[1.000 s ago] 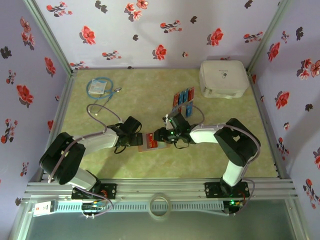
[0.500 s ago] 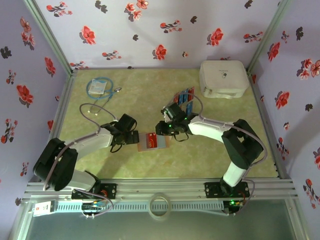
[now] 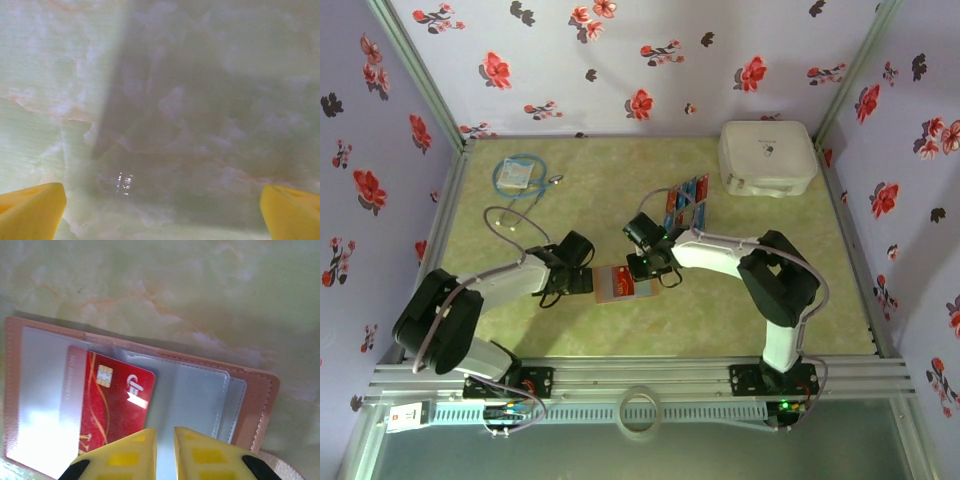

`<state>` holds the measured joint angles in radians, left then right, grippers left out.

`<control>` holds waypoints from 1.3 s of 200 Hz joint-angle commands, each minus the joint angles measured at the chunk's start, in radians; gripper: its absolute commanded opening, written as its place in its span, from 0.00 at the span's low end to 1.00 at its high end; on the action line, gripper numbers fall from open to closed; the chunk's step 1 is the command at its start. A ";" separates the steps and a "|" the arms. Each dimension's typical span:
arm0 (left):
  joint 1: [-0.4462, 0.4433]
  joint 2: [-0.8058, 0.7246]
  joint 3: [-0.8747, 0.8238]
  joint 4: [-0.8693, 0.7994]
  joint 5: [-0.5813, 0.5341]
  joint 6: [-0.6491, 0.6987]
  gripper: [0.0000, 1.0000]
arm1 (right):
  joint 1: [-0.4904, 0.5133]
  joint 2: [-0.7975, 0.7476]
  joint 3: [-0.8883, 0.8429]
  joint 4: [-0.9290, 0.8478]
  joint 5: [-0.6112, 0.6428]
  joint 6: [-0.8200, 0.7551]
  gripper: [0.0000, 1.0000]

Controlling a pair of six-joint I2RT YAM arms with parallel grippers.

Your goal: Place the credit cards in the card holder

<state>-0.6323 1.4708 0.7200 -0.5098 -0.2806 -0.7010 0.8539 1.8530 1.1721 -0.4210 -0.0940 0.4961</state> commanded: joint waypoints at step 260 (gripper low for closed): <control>-0.036 0.140 0.077 0.036 0.000 0.034 1.00 | 0.076 0.069 0.107 0.056 -0.088 0.059 0.18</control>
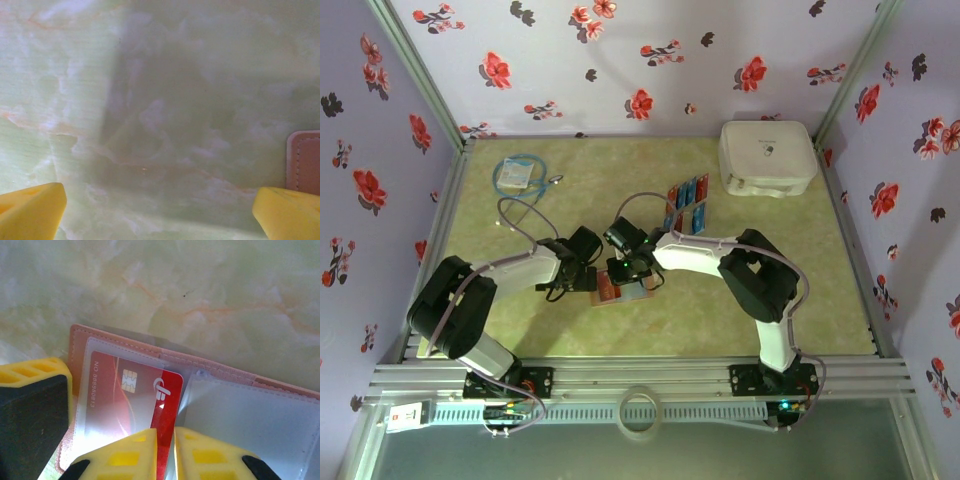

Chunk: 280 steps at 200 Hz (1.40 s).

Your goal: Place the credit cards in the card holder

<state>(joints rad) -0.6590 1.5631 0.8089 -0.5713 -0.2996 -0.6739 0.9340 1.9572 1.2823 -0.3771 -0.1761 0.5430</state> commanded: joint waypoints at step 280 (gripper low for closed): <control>0.001 -0.048 -0.106 0.060 0.030 -0.020 1.00 | 0.006 -0.044 -0.119 0.155 -0.066 0.083 0.00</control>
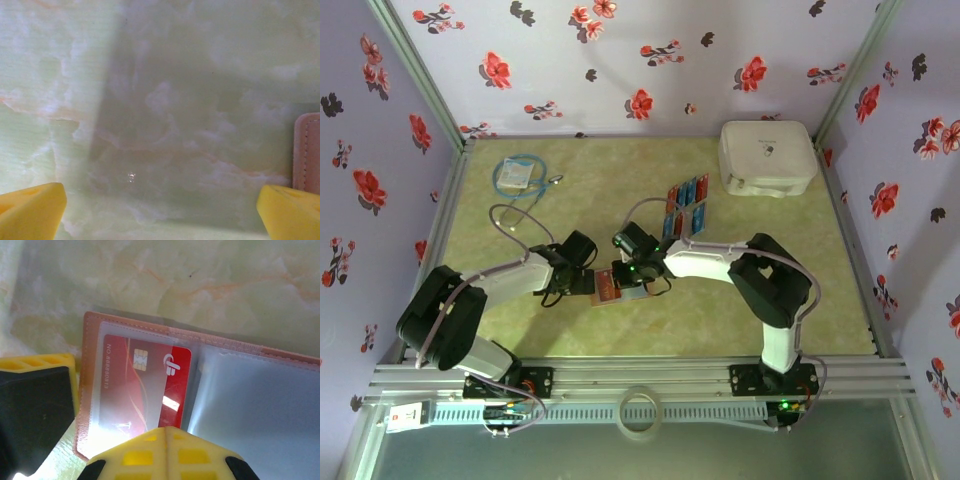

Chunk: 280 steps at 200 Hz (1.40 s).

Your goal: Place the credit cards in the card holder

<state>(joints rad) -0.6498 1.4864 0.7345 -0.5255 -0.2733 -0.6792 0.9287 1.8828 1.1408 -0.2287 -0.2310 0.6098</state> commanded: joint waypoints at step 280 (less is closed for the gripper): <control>0.070 -0.046 0.013 -0.068 -0.043 0.001 1.00 | -0.027 0.015 0.027 0.028 -0.044 0.022 0.00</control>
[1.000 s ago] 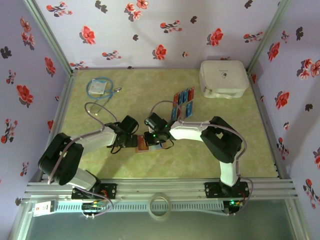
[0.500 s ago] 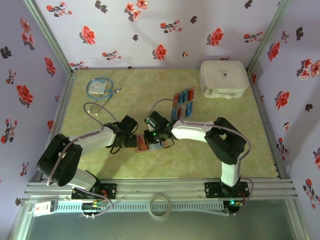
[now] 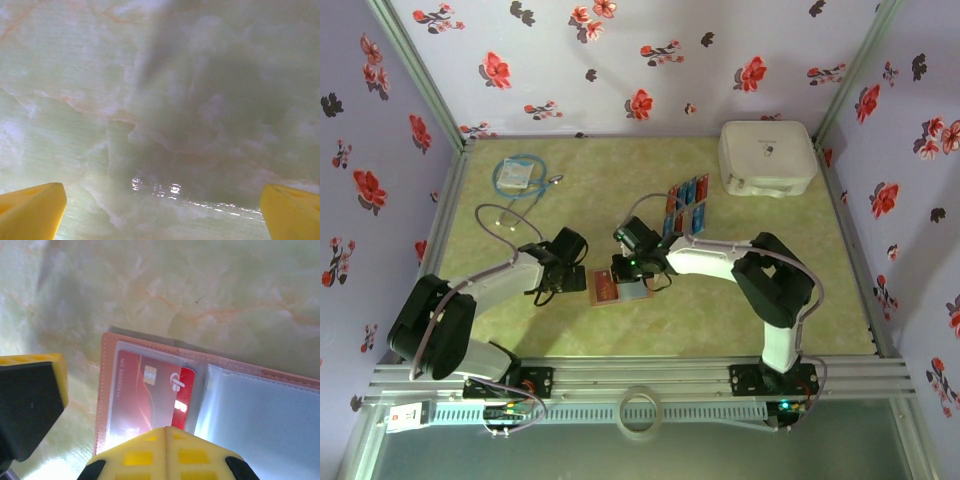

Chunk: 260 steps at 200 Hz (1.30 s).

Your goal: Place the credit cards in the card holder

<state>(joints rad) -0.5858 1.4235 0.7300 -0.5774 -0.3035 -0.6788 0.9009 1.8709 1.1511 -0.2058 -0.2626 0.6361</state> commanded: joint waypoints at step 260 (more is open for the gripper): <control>-0.034 -0.066 0.065 -0.014 0.046 -0.001 1.00 | -0.129 -0.181 -0.107 -0.027 0.002 -0.090 0.34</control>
<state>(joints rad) -0.5957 1.3884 0.7681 -0.5625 -0.2802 -0.6708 0.7872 1.6974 1.0740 -0.2161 -0.2584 0.5892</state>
